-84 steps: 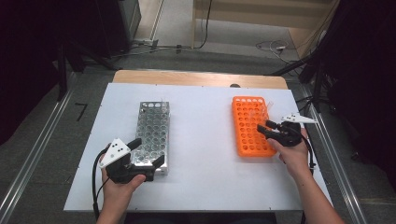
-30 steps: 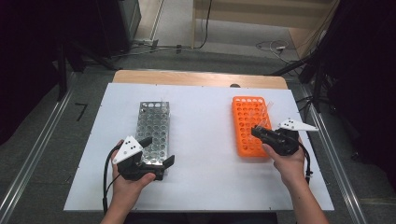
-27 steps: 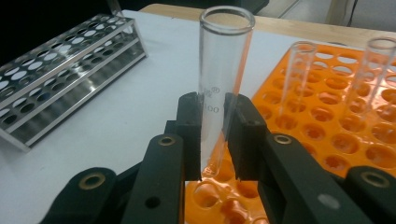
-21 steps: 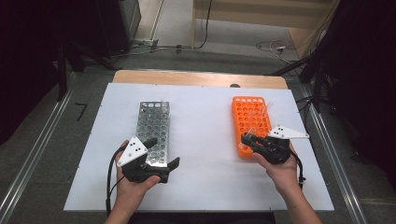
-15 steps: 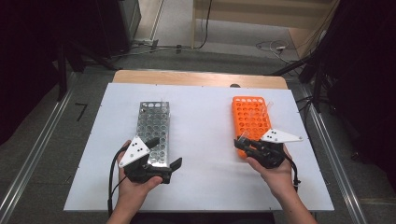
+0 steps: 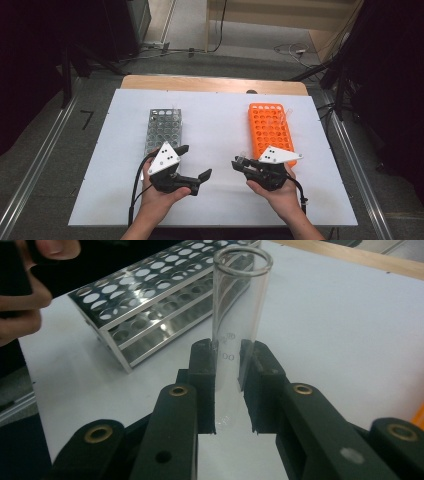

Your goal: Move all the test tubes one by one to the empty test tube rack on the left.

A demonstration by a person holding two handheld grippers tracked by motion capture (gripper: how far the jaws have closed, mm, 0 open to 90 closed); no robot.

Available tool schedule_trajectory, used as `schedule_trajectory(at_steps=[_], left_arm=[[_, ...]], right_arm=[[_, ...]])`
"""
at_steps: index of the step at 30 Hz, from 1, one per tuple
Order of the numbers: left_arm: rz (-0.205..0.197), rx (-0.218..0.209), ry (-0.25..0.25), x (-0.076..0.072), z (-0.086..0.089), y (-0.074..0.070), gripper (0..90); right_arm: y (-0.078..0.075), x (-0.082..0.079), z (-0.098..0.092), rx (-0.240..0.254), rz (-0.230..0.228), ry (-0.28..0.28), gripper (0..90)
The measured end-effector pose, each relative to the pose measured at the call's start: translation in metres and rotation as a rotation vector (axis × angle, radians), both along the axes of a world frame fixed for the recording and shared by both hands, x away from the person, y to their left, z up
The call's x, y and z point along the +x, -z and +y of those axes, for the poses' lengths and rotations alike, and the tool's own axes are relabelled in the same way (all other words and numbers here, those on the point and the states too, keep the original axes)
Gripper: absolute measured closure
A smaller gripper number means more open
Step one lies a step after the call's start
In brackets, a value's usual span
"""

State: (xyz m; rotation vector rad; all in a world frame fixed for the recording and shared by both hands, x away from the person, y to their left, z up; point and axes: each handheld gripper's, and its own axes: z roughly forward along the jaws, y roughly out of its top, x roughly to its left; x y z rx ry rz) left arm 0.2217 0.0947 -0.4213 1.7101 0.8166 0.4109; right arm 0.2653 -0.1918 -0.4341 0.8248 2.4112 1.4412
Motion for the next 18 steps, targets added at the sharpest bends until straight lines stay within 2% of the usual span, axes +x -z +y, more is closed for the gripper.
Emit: schedule_trajectory(at_steps=[8, 10, 13, 15, 18], left_arm=[[-0.012, -0.011, 0.079, 0.008, -0.024, -0.009, 10.0], [-0.012, -0.011, 0.091, 0.008, -0.028, -0.012, 16.4], [-0.015, -0.009, 0.12, 0.006, -0.032, -0.013, 21.1], [-0.013, -0.005, 0.126, 0.005, -0.036, -0.012, 29.3], [-0.01, 0.009, 0.129, 0.003, -0.041, -0.012, 34.5]], right_arm=[[0.002, -0.007, 0.015, -0.017, -0.006, -0.044, 74.0], [0.003, -0.01, 0.019, -0.022, -0.007, -0.057, 74.0], [0.002, -0.011, 0.021, -0.021, -0.009, -0.066, 74.0], [0.002, -0.014, 0.024, -0.03, -0.013, -0.08, 74.1], [0.002, -0.015, 0.026, -0.036, -0.017, -0.087, 74.0]])
